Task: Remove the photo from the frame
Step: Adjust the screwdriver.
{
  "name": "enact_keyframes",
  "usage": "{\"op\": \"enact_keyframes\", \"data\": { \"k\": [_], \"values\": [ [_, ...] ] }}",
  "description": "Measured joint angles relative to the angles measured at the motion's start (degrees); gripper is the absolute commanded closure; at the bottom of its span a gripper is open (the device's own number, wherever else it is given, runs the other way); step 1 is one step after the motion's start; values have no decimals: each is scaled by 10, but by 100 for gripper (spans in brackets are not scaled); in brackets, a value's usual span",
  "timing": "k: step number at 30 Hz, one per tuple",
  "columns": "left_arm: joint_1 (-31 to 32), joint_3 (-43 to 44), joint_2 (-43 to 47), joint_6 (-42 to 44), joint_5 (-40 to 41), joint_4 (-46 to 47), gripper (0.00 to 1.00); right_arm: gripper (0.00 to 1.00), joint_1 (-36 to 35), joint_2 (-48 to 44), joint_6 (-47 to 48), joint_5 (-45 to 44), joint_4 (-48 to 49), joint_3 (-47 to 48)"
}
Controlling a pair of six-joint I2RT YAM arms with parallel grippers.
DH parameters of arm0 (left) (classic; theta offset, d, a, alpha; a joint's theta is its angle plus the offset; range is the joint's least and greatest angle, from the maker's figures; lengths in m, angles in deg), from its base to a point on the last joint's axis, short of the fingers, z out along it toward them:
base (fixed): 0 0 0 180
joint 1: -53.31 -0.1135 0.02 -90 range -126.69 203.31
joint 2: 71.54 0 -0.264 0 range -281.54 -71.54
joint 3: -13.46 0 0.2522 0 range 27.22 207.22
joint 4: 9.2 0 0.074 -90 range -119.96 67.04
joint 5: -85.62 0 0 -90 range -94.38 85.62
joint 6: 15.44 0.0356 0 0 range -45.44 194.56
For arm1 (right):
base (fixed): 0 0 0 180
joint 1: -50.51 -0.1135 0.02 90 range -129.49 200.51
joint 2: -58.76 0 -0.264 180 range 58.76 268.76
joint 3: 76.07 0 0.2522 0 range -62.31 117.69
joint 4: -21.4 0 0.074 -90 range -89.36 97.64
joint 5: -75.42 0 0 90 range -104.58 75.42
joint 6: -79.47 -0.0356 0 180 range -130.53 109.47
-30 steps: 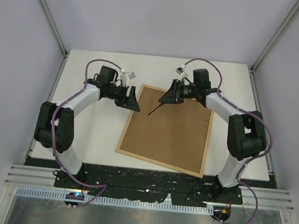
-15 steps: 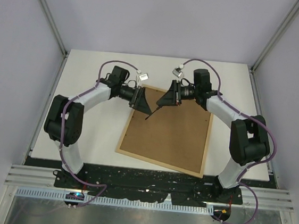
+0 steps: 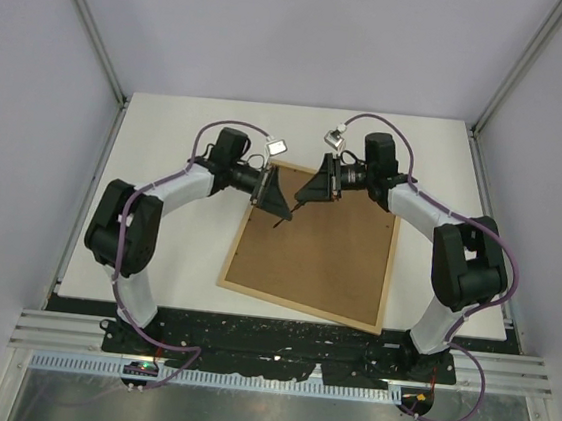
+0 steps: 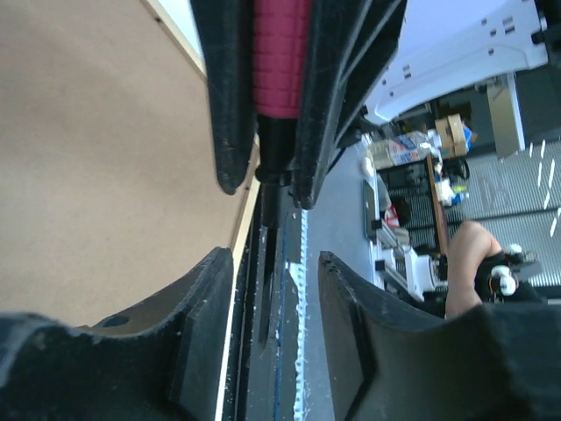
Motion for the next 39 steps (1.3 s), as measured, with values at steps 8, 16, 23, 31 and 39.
{"op": "enact_keyframes", "data": {
  "k": [8,16,23,31,39],
  "values": [
    [28,-6,0,-2,-14,3,100,92,4,-4,-32,16,38,-6],
    [31,90,-13,184,4,-226,100,51,3,-1,182,33,-206,90],
    [31,138,-22,296,21,-372,100,44,4,32,444,39,-478,216],
    [22,2,27,160,35,-181,100,42,8,38,435,70,-456,139],
    [15,-9,33,63,62,-68,100,42,7,-14,172,60,-164,-20]
  ]
}}
